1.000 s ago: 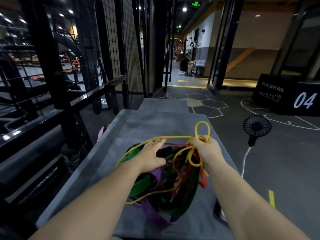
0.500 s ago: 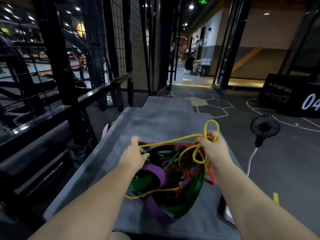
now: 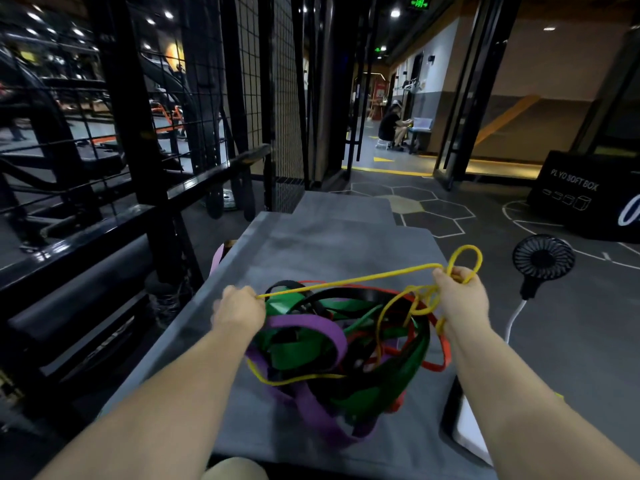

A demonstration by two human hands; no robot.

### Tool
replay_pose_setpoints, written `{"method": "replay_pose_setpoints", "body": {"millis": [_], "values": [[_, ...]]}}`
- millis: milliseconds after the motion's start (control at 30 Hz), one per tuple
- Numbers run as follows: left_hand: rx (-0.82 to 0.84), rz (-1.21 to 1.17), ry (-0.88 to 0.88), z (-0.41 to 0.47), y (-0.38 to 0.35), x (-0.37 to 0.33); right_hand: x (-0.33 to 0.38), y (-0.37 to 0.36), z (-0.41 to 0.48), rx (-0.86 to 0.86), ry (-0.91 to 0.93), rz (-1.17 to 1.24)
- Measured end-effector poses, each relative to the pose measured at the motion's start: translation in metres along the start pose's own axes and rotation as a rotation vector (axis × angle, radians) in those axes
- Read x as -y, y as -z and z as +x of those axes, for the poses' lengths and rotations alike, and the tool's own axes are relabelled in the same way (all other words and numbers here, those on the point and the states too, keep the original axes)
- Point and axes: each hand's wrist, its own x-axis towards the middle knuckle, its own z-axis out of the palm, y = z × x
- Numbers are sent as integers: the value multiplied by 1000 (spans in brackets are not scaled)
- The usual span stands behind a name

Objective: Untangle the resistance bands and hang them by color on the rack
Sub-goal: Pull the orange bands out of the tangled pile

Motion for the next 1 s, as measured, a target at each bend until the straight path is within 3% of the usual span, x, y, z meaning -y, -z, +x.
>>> {"method": "replay_pose_setpoints", "body": {"millis": [100, 200, 267, 400, 533, 667, 867, 1000], "values": [[148, -123, 70, 14, 1, 27, 3, 1, 8, -21, -43, 61], [294, -538, 93, 9, 16, 25, 4, -3, 13, 10, -90, 110], [289, -654, 89, 12, 30, 16, 5, -5, 14, 46, -125, 136], [277, -742, 79, 14, 69, -11, 7, -5, 13, 90, -165, 114], [229, -830, -42, 8, 105, -49, 11, -6, 9, 89, -158, 116], [241, -783, -77, -6, 129, -84, 17, -5, 11, 69, -158, 165], [434, -818, -152, -23, 103, -107, 43, -2, 9, 21, -100, 272], [451, -953, -329, -42, 90, -128, 50, 4, 9, 84, -35, 189]]}}
